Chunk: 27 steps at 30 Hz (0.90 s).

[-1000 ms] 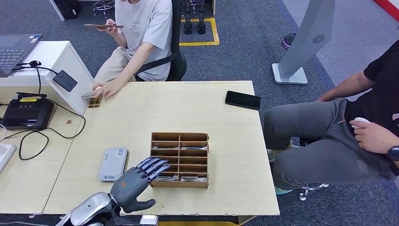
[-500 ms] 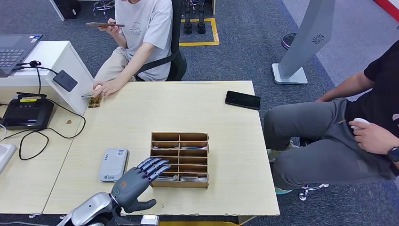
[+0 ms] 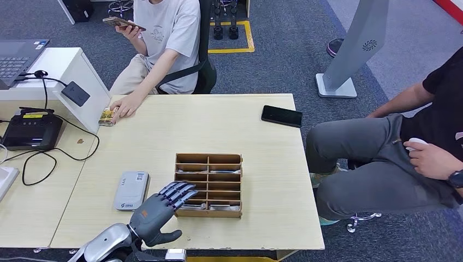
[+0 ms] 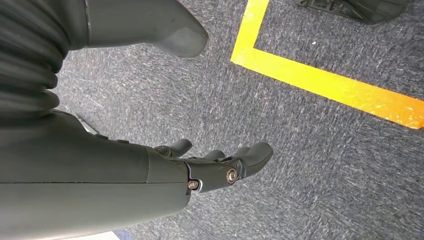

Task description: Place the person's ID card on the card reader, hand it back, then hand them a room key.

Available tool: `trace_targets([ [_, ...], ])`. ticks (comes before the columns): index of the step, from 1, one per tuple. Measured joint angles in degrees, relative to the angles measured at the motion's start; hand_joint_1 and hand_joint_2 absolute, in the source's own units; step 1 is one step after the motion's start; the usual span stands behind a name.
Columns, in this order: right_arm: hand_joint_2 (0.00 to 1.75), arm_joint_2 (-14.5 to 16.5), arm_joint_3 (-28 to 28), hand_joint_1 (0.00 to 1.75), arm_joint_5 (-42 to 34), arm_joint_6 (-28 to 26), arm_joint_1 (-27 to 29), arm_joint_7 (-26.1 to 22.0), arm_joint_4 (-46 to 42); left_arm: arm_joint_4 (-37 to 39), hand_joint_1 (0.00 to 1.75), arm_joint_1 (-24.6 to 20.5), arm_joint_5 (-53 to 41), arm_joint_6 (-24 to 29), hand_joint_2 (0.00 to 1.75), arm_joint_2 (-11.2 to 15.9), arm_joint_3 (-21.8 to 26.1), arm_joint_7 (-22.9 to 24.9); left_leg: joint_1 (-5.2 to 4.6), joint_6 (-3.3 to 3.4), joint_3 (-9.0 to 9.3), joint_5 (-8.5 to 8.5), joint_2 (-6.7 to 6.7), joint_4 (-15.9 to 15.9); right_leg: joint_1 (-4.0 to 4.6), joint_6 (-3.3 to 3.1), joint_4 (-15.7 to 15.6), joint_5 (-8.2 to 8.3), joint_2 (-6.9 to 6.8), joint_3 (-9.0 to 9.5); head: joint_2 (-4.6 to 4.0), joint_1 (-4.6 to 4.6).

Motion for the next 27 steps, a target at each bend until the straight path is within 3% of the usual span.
trace_targets([
  [27, 1.75, 0.02, -0.01, 0.0, 0.0, 0.01, 0.01, -0.07, -0.18, 0.0, 0.0, 0.21, -0.08, 0.03, 1.75, -0.38, 0.0, 0.0, 0.0, 0.0, 0.0, 0.0, -0.01, 0.0, 0.0, 0.0, 0.0, 0.0, 0.0, 0.0, 0.0, 0.0],
])
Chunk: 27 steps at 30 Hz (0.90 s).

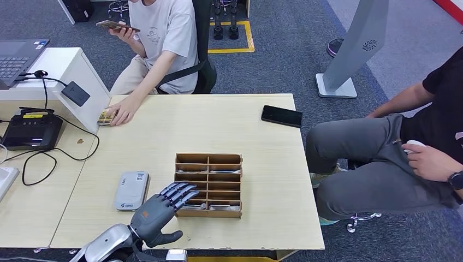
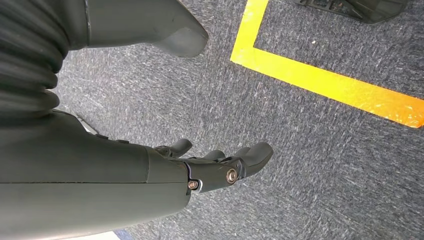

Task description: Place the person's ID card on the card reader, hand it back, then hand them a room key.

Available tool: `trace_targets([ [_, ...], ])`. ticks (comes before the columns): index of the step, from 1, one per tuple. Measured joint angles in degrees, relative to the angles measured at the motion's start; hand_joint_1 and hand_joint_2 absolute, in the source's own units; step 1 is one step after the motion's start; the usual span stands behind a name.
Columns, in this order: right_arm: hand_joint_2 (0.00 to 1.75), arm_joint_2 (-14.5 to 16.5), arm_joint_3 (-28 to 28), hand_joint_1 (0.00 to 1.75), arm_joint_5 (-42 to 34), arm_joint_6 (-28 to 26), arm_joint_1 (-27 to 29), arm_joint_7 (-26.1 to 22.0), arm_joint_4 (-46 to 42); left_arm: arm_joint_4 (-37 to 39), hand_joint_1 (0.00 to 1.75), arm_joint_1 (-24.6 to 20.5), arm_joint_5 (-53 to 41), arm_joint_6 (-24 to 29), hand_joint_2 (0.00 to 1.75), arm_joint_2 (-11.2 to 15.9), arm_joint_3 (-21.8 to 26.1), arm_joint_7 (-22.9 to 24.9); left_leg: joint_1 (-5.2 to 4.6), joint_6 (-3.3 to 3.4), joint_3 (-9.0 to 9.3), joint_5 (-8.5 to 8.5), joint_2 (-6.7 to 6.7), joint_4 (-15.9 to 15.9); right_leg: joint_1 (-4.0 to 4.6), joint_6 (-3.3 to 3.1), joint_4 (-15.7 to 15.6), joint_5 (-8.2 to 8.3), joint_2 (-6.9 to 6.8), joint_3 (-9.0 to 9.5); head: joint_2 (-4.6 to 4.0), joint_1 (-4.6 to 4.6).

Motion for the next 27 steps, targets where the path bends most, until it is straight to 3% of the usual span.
trace_targets([
  [25, 1.75, 0.05, 0.0, 0.0, 0.0, -0.01, 0.02, 0.0, -0.25, 0.55, 0.0, 0.66, -2.75, 1.5, 1.75, -0.34, 0.0, 2.12, 0.0, 0.0, 0.0, 0.0, -0.01, 0.0, 0.0, 0.0, 0.0, 0.0, 0.0, 0.0, 0.0, -0.01],
  [26, 1.75, 0.06, 0.0, 0.0, 0.0, -0.01, 0.02, -0.01, -0.27, 0.55, 0.09, 0.67, -2.75, 1.52, 1.75, -0.37, 0.0, 2.12, 0.0, 0.0, 0.0, 0.0, -0.01, 0.0, 0.0, 0.0, 0.0, 0.0, 0.0, 0.0, 0.0, -0.01],
  [27, 1.75, 0.07, 0.0, 0.0, 0.0, -0.01, 0.02, -0.01, -0.28, 0.55, 0.52, 0.68, -2.75, 1.53, 1.75, -0.38, 0.0, 2.12, 0.0, 0.0, 0.0, 0.0, -0.01, 0.0, 0.0, 0.0, 0.0, 0.0, 0.0, 0.0, 0.0, 0.0],
])
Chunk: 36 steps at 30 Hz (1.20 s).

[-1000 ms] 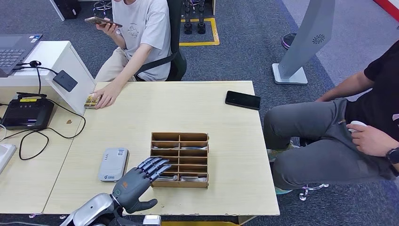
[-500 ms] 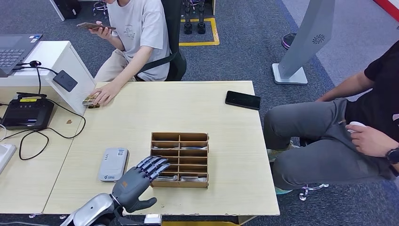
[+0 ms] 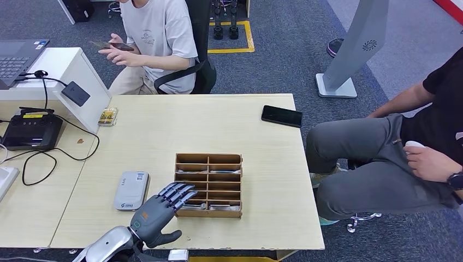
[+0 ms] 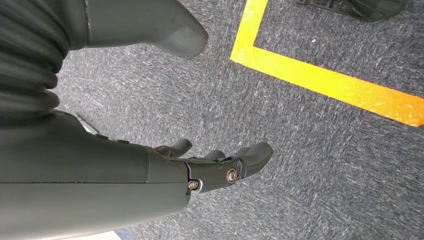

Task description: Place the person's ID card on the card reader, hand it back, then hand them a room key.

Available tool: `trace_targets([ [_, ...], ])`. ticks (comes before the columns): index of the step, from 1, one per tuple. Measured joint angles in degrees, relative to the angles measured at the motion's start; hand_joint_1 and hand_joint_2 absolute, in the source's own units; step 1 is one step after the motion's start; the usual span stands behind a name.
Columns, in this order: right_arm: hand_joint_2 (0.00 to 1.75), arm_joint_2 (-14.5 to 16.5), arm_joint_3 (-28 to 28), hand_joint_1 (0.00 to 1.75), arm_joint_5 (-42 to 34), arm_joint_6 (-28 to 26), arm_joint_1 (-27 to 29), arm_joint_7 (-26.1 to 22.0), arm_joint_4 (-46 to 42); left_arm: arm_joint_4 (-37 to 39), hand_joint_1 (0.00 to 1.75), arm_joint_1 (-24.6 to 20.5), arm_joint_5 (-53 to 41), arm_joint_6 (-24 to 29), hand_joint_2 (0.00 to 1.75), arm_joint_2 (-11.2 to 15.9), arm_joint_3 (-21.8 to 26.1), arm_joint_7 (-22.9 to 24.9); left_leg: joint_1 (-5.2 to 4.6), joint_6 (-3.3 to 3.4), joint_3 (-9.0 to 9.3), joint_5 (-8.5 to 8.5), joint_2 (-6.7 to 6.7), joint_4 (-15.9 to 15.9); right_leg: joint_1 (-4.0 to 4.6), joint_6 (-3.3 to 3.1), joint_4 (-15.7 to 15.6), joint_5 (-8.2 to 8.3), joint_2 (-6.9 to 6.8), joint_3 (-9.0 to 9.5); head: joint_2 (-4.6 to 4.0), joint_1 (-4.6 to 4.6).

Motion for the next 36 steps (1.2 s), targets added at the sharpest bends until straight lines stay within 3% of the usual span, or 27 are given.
trace_targets([
  [2, 1.75, 0.03, 0.0, 0.0, 0.0, 0.0, 0.0, -0.03, -0.01, 0.0, 1.4, 0.02, 0.0, 0.0, 1.75, -0.03, 0.0, 0.0, 0.0, 0.0, 0.0, 0.0, 0.0, 0.0, 0.0, 0.0, 0.0, 0.0, 0.0, 0.0, 0.0, 0.0],
  [3, 1.75, 0.05, 0.0, 0.0, 0.0, 0.0, 0.0, -0.08, -0.01, 0.0, 1.75, 0.03, 0.01, -0.01, 1.75, -0.04, 0.0, 0.0, 0.0, 0.0, 0.0, 0.0, 0.0, 0.0, 0.0, 0.0, 0.0, 0.0, 0.0, 0.0, 0.0, 0.0],
  [29, 1.75, 0.3, 0.0, 0.0, 0.0, 0.01, 0.01, -0.39, -0.27, 0.14, 1.75, 0.32, 2.03, 0.03, 1.75, -0.6, 0.93, -1.1, 0.0, 0.0, 0.0, 0.0, 0.0, 0.0, 0.0, 0.0, 0.0, 0.0, 0.0, 0.0, 0.0, 0.0],
  [36, 1.75, 0.28, 0.0, 0.0, 0.0, -0.12, -0.01, -0.86, -0.25, 0.06, 1.75, 0.65, 11.58, -1.52, 1.75, -0.54, 2.7, -5.26, 0.01, 0.0, 0.0, 0.0, 0.0, 0.0, 0.01, 0.0, 0.0, 0.0, 0.0, -0.01, 0.0, 0.01],
])
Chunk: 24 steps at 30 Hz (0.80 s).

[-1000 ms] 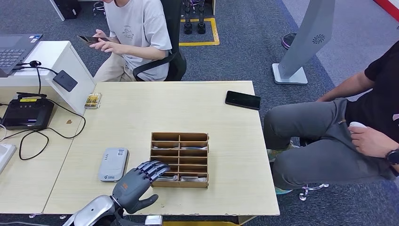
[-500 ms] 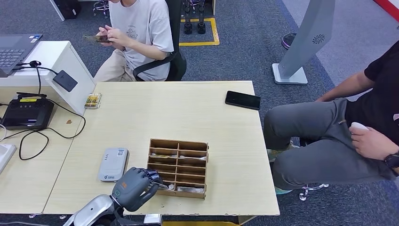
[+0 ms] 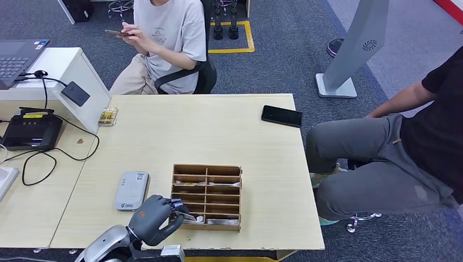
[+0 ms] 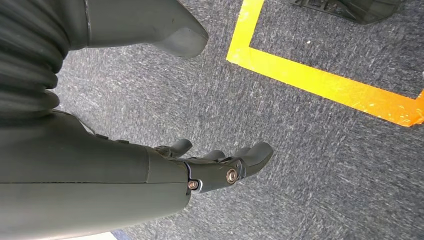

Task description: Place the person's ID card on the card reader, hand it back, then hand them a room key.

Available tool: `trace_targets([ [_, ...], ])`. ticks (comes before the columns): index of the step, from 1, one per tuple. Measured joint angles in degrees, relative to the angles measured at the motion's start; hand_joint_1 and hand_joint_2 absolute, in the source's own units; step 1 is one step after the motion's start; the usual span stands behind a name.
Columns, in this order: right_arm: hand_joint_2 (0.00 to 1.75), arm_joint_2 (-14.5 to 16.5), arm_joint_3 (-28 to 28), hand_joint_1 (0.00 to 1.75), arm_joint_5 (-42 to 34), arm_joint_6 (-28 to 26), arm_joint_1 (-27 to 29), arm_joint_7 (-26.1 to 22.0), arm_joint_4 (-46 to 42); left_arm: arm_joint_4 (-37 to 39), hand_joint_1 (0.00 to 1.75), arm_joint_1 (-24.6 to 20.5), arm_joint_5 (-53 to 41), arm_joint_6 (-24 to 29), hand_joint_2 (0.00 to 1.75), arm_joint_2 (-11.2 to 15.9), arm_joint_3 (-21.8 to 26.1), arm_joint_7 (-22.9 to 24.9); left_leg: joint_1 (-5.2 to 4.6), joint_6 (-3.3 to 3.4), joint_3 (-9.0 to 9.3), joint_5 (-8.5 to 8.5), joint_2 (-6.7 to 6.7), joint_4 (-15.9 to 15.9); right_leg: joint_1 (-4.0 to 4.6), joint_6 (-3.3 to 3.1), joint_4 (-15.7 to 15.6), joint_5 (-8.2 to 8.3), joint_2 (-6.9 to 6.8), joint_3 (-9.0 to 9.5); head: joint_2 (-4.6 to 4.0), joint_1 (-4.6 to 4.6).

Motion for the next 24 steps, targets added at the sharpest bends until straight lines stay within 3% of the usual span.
trace_targets([
  [3, 1.75, 0.0, 0.0, 0.0, 0.0, -0.17, 0.0, -0.32, 0.04, -3.44, 1.75, -1.9, 7.42, -1.78, 1.75, 2.9, 3.75, -2.14, 0.04, -0.01, -0.04, 0.04, -0.03, 0.01, 0.04, -0.01, 0.01, 0.01, -0.04, -0.07, 0.0, 0.0],
  [6, 1.75, -0.01, 0.0, 0.0, 0.0, -0.28, -0.03, -0.4, 0.13, -7.81, 1.75, -7.32, 14.12, -7.05, 1.75, 6.72, 10.83, -3.56, 0.07, -0.06, -0.07, 0.12, -0.15, 0.0, 0.07, -0.06, 0.05, 0.04, -0.18, -0.02, 0.0, -0.02],
  [8, 1.75, -0.02, 0.0, 0.0, 0.0, -0.35, -0.04, -0.4, 0.19, -10.06, 1.75, -9.88, 14.87, -10.26, 1.75, 7.91, 15.31, -4.41, 0.06, -0.07, -0.02, 0.13, -0.14, -0.01, 0.07, -0.08, 0.08, 0.06, -0.17, 0.02, 0.0, -0.02],
  [13, 1.75, -0.02, 0.0, 0.0, 0.0, -0.4, -0.03, -0.4, 0.37, -12.95, 1.75, -10.75, 13.32, -11.44, 1.75, 8.38, 20.52, -5.24, 0.04, -0.06, -0.02, 0.12, -0.07, -0.01, 0.06, -0.08, 0.06, 0.05, -0.1, 0.0, 0.0, -0.01],
  [19, 1.75, -0.03, 0.0, 0.0, 0.0, -0.4, -0.1, -0.42, 0.57, -14.19, 1.75, -11.39, 13.92, -10.87, 1.75, 8.78, 22.34, -5.53, 0.03, -0.04, -0.07, 0.1, -0.1, 0.02, 0.05, -0.07, 0.03, 0.05, -0.13, -0.04, 0.0, -0.02],
  [22, 1.75, -0.15, 0.0, 0.0, -0.02, -0.45, -0.14, -0.7, 0.64, -14.48, 1.75, -17.43, 20.53, -13.87, 1.75, 10.49, 23.42, -3.85, 0.13, -0.07, -0.2, 0.17, -0.2, 0.09, 0.13, -0.09, 0.03, 0.08, -0.24, -0.12, 0.0, 0.01],
  [24, 1.75, -0.31, 0.0, 0.0, -0.05, -0.6, -0.32, -1.31, 0.79, -14.36, 1.75, -25.61, 26.71, -18.24, 1.75, 11.83, 25.05, -1.18, 0.17, -0.1, -0.26, 0.25, -0.26, 0.11, 0.16, -0.12, 0.04, 0.14, -0.31, -0.14, 0.0, 0.01],
])
